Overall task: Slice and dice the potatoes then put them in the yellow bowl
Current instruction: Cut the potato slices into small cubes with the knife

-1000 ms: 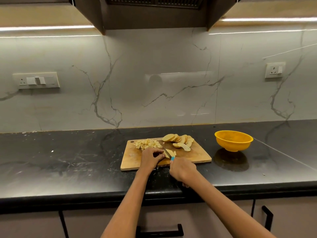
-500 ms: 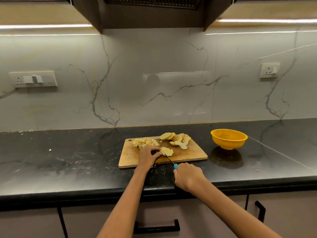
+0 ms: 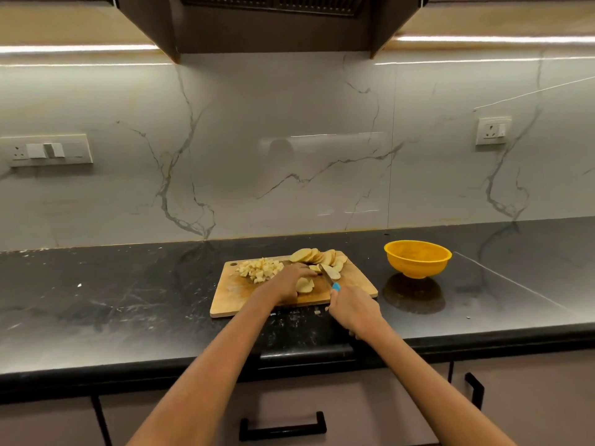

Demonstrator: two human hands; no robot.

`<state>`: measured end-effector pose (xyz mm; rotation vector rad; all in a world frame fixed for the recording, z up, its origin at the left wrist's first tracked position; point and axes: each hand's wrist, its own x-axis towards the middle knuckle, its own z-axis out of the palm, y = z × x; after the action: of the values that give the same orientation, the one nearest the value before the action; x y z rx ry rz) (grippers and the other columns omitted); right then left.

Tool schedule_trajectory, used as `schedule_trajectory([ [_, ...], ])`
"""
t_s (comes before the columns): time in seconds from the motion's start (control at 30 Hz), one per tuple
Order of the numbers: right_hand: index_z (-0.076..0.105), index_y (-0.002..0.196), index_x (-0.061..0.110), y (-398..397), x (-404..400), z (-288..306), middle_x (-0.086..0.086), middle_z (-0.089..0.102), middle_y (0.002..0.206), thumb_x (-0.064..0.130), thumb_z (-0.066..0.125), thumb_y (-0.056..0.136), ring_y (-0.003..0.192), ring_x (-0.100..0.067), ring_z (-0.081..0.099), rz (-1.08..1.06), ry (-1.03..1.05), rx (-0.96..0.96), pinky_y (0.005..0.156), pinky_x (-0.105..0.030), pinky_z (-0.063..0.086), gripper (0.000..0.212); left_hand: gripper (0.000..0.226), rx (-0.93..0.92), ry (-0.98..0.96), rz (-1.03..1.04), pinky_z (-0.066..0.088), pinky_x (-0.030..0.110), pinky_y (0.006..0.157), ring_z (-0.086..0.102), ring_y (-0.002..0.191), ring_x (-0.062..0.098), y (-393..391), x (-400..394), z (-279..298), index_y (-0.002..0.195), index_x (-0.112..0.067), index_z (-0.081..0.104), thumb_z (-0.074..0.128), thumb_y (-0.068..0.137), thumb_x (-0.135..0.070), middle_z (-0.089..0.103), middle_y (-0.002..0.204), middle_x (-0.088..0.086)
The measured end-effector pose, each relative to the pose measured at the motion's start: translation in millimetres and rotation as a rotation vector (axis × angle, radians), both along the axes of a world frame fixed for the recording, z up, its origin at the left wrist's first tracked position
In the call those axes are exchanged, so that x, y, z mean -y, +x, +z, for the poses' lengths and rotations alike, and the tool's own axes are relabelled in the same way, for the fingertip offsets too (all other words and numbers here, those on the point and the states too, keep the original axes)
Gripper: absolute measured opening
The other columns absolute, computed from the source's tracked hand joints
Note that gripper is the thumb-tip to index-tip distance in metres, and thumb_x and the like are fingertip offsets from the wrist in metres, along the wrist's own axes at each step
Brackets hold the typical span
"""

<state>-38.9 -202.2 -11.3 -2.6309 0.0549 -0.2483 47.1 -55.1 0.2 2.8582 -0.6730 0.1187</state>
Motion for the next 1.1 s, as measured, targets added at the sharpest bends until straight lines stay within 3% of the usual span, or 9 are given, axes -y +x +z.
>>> schedule_trajectory([
  [0.13, 0.059, 0.11, 0.002, 3.6, 4.2, -1.9, -0.015, 0.066, 0.106, 0.033, 0.032, 0.102, 0.098, -0.029, 0.065, 0.006, 0.041, -0.009, 0.074, -0.033, 0.048, 0.042, 0.064, -0.114, 0.056, -0.02, 0.03, 0.037, 0.111, 0.03, 0.137, 0.022, 5.7, 3.1, 7.5, 0.133, -0.024, 0.05, 0.053, 0.081, 0.013, 0.035, 0.148, 0.002],
  [0.33, 0.058, 0.108, 0.003, 3.5, 4.7, -0.4, -0.011, 0.063, 0.09, 0.035, 0.033, 0.101, 0.082, -0.025, 0.063, 0.015, 0.065, -0.028, 0.075, -0.035, 0.052, 0.042, 0.061, -0.105, 0.067, 0.046, 0.036, 0.036, 0.107, 0.04, 0.13, 0.022, 3.7, -3.3, 13.6, 0.135, -0.02, 0.049, 0.055, 0.082, 0.01, 0.043, 0.143, 0.005],
  [0.57, 0.06, 0.11, 0.004, -3.5, 1.8, 1.8, -0.012, 0.064, 0.111, 0.033, 0.034, 0.101, 0.1, -0.027, 0.062, 0.029, -0.043, -0.076, 0.08, -0.033, 0.046, 0.04, 0.049, -0.067, -0.003, 0.137, 0.035, 0.03, 0.102, 0.047, 0.124, 0.022, -11.4, -4.2, 6.1, 0.133, -0.007, 0.049, 0.063, 0.088, -0.018, 0.051, 0.136, 0.009],
  [0.67, 0.06, 0.111, 0.005, -11.9, -0.9, 1.0, -0.011, 0.064, 0.113, 0.033, 0.037, 0.1, 0.103, -0.027, 0.061, 0.009, -0.094, -0.098, 0.083, -0.035, 0.046, 0.038, 0.044, -0.073, -0.082, 0.176, 0.038, 0.033, 0.096, 0.051, 0.115, 0.027, -16.1, -1.6, -0.7, 0.122, -0.001, 0.056, 0.065, 0.087, -0.025, 0.057, 0.125, 0.012],
  [0.73, 0.06, 0.113, 0.005, -16.8, -4.3, 0.8, -0.012, 0.063, 0.115, 0.031, 0.039, 0.1, 0.106, -0.028, 0.06, 0.005, -0.126, -0.102, 0.086, -0.036, 0.046, 0.036, 0.021, -0.077, -0.098, 0.166, 0.04, 0.033, 0.083, 0.056, 0.094, 0.025, -15.1, -0.7, -5.2, 0.092, -0.005, 0.063, 0.06, 0.09, -0.025, 0.061, 0.095, 0.011],
  [0.8, 0.06, 0.114, 0.005, -18.9, -8.2, 2.7, -0.011, 0.063, 0.116, 0.029, 0.039, 0.1, 0.107, -0.027, 0.059, 0.019, -0.168, -0.092, 0.084, -0.034, 0.046, 0.034, 0.036, -0.067, -0.12, 0.175, 0.033, 0.029, 0.069, 0.045, 0.066, 0.014, -13.8, 1.1, -7.8, 0.06, -0.015, 0.044, 0.055, 0.093, -0.023, 0.045, 0.065, 0.002],
  [0.87, 0.06, 0.113, 0.005, -13.9, -12.4, 6.1, -0.011, 0.063, 0.116, 0.025, 0.041, 0.099, 0.107, -0.027, 0.059, 0.046, -0.195, -0.089, 0.081, -0.033, 0.046, 0.03, 0.045, -0.021, -0.146, 0.179, 0.03, 0.027, 0.062, 0.034, 0.057, 0.01, -15.5, 3.2, -7.9, 0.054, -0.016, 0.034, 0.055, 0.093, -0.022, 0.035, 0.059, -0.002],
  [1.0, 0.06, 0.11, 0.005, -5.5, -14.7, 11.4, -0.012, 0.063, 0.114, 0.024, 0.041, 0.098, 0.106, -0.029, 0.059, 0.078, -0.158, -0.13, 0.074, -0.033, 0.041, 0.029, 0.044, -0.008, -0.173, 0.2, 0.03, 0.027, 0.065, 0.037, 0.063, 0.013, -18.8, 5.5, -7.8, 0.055, -0.016, 0.036, 0.056, 0.092, -0.027, 0.037, 0.058, -0.001],
  [1.1, 0.058, 0.087, 0.004, -9.6, -8.6, 8.6, -0.014, 0.067, 0.097, 0.027, 0.04, 0.099, 0.093, -0.03, 0.065, 0.085, -0.05, -0.116, 0.076, -0.036, 0.051, 0.031, 0.039, -0.018, -0.24, 0.182, 0.031, 0.025, 0.064, 0.039, 0.065, 0.012, -20.3, 1.5, -11.8, 0.058, -0.017, 0.039, 0.055, 0.093, -0.028, 0.041, 0.064, 0.0],
])
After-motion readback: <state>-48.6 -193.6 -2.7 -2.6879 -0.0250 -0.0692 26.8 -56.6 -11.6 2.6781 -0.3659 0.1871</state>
